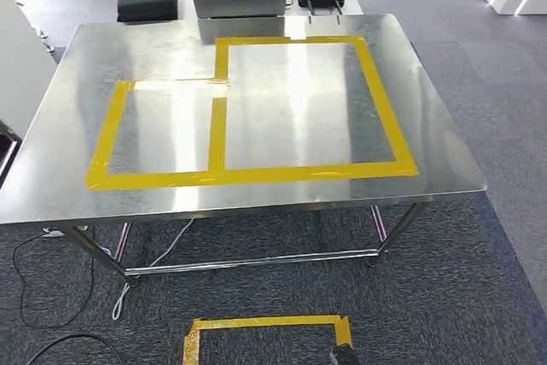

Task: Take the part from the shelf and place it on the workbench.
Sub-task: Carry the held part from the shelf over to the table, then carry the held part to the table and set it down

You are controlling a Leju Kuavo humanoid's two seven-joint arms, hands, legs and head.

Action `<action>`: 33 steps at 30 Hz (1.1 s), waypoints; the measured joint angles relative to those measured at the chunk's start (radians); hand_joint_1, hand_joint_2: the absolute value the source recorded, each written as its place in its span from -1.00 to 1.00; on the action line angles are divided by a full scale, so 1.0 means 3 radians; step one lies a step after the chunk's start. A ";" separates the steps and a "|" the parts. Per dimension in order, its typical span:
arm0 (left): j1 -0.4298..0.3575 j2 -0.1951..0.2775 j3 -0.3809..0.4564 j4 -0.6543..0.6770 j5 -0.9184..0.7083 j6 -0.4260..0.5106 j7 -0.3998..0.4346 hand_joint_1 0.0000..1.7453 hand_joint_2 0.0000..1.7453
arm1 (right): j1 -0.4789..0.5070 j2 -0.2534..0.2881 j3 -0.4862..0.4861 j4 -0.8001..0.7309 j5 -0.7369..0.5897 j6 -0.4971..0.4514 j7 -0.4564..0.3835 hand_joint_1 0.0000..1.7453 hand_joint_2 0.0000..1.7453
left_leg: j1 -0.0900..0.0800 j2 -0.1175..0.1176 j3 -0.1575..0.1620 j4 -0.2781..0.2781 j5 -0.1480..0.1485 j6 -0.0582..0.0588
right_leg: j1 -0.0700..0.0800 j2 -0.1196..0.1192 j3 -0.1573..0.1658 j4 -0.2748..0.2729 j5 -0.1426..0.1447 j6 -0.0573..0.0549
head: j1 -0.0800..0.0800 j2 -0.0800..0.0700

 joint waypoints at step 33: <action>0.0017 -0.0200 0.0178 0.0032 -0.0330 -0.0390 0.0128 1.00 1.00 | 0.0258 -0.0146 0.0129 -0.0410 -0.0724 -0.0768 0.0078 -1.00 1.00 | -0.0012 0.0089 -0.0201 0.0110 0.0077 -0.0018 | 0.0008 0.0037 0.0047 -0.0212 0.0180 -0.0024 | -0.0023 0.0000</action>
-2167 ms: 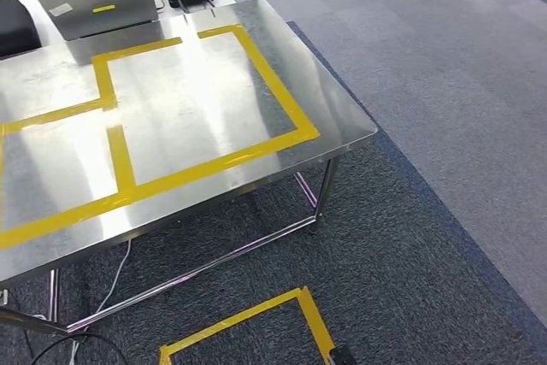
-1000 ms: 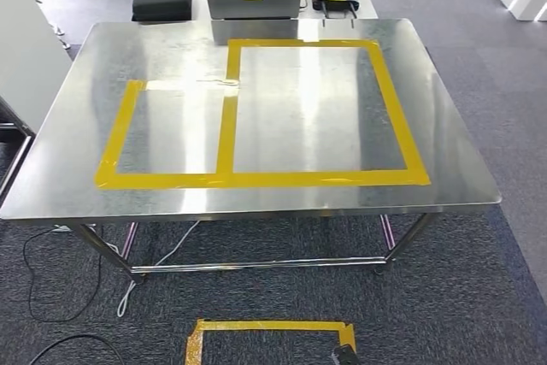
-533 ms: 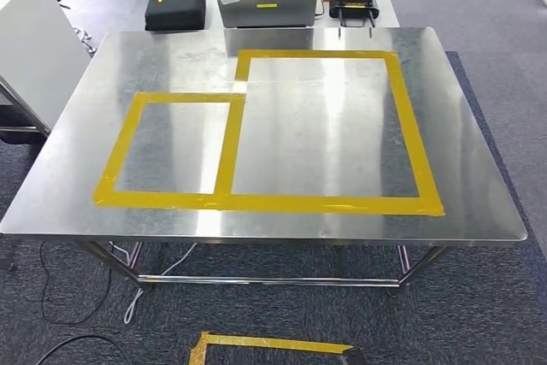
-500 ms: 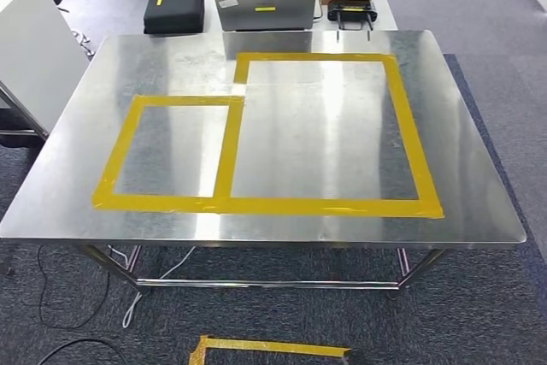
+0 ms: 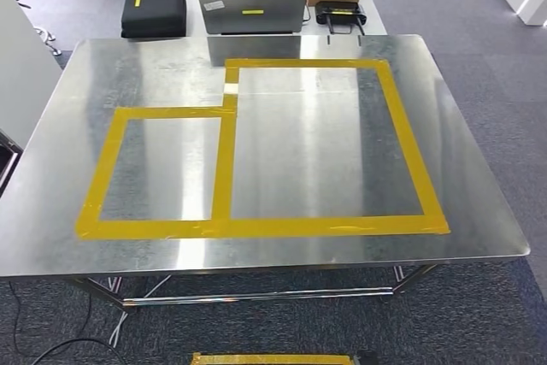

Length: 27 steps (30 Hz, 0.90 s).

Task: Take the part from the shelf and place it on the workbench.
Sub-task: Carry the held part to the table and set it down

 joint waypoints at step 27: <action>-0.1089 0.0908 0.0141 0.1121 -0.1147 -0.0803 0.1369 1.00 1.00 | -0.0489 -0.0024 0.0354 0.0526 0.0056 0.0234 -0.0186 -1.00 1.00 | -0.0015 0.0002 0.0083 -0.0039 -0.0040 -0.0086 | 0.0027 -0.0004 0.0259 -0.0632 0.0295 -0.0098 | -0.0018 0.0000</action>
